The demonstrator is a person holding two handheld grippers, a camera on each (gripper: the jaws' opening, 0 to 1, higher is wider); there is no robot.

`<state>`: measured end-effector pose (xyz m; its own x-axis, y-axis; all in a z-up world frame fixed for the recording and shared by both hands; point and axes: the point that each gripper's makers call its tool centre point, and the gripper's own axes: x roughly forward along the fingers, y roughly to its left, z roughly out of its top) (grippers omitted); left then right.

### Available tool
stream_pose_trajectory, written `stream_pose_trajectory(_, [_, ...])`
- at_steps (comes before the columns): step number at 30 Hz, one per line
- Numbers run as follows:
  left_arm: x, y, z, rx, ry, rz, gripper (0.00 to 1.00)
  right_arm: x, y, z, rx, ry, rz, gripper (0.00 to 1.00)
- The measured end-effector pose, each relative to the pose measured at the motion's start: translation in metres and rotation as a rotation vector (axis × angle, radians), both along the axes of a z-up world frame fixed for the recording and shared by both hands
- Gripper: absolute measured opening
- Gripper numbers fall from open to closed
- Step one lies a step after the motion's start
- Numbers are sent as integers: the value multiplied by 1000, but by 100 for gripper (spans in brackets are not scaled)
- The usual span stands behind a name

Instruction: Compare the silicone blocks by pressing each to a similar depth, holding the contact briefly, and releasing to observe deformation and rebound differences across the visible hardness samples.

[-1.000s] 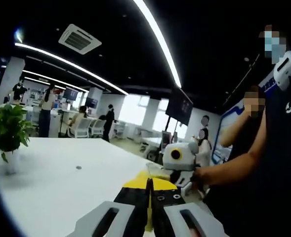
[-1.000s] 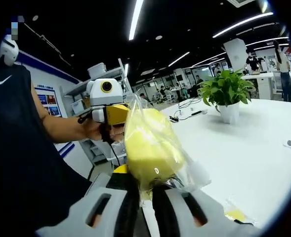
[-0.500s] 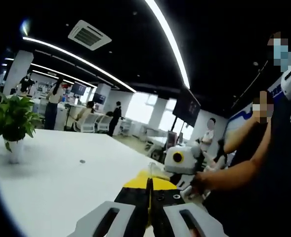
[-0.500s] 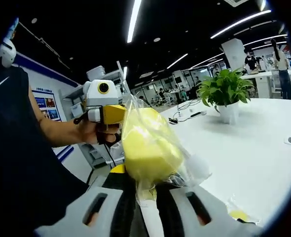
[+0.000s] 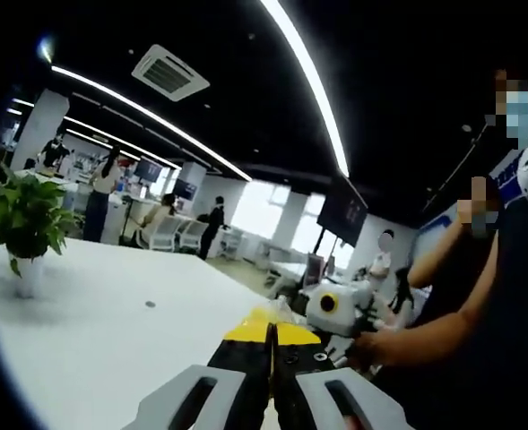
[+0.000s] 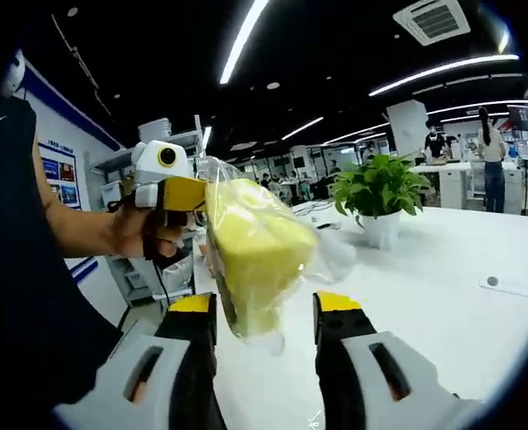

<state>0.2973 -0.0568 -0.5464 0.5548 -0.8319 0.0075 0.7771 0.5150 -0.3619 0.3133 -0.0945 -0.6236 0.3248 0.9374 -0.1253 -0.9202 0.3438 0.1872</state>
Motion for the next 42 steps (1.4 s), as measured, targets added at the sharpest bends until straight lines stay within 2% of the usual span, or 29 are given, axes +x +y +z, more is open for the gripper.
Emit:
stream_pose_trajectory(1, [2, 1, -1, 4, 1, 9, 0, 2, -3, 0, -3, -7, -17, 55])
stream_pose_trajectory(2, [3, 3, -1, 4, 4, 14, 0, 10, -12, 4, -4, -48, -67, 62])
stream_pose_trajectory(3, [5, 4, -1, 0, 7, 23, 0, 13, -18, 5, -6, -64, -95, 69])
stream_pose_trajectory(6, [9, 9, -4, -21, 33, 36, 0, 24, -47, 3, -21, -56, -201, 91])
stream_pose_trajectory(8, [11, 13, -7, -28, 47, 46, 0, 31, -69, 1, -27, -71, -274, 96])
stream_pose_trajectory(15, [18, 20, -15, -72, 80, 79, 0, 35, -133, -25, -122, -89, -422, 96])
stream_pose_trajectory(18, [22, 23, -21, -90, 99, 87, 0, 33, -154, -42, -173, -58, -485, 96])
stream_pose_trajectory(21, [28, 27, -32, -103, 133, 97, 0, 23, -168, -56, -164, -39, -503, 96])
stream_pose_trajectory(24, [32, 29, -42, -107, 159, 100, 0, 14, -180, -78, -235, -17, -522, 96])
stream_pose_trajectory(27, [35, 29, -52, -106, 184, 96, 0, 5, -184, -88, -222, 9, -532, 96])
stream_pose_trajectory(29, [37, 30, -59, -107, 202, 95, 0, 0, -190, -99, -242, 34, -543, 96])
stream_pose_trajectory(34, [44, 32, -76, -131, 254, 104, 0, -5, -198, -106, -245, 50, -560, 96])
stream_pose_trajectory(40, [51, 33, -106, -174, 355, 103, 0, -10, -203, -112, -254, 59, -572, 96])
stream_pose_trajectory(42, [55, 32, -117, -165, 367, 111, 0, -11, -203, -114, -260, 63, -571, 96])
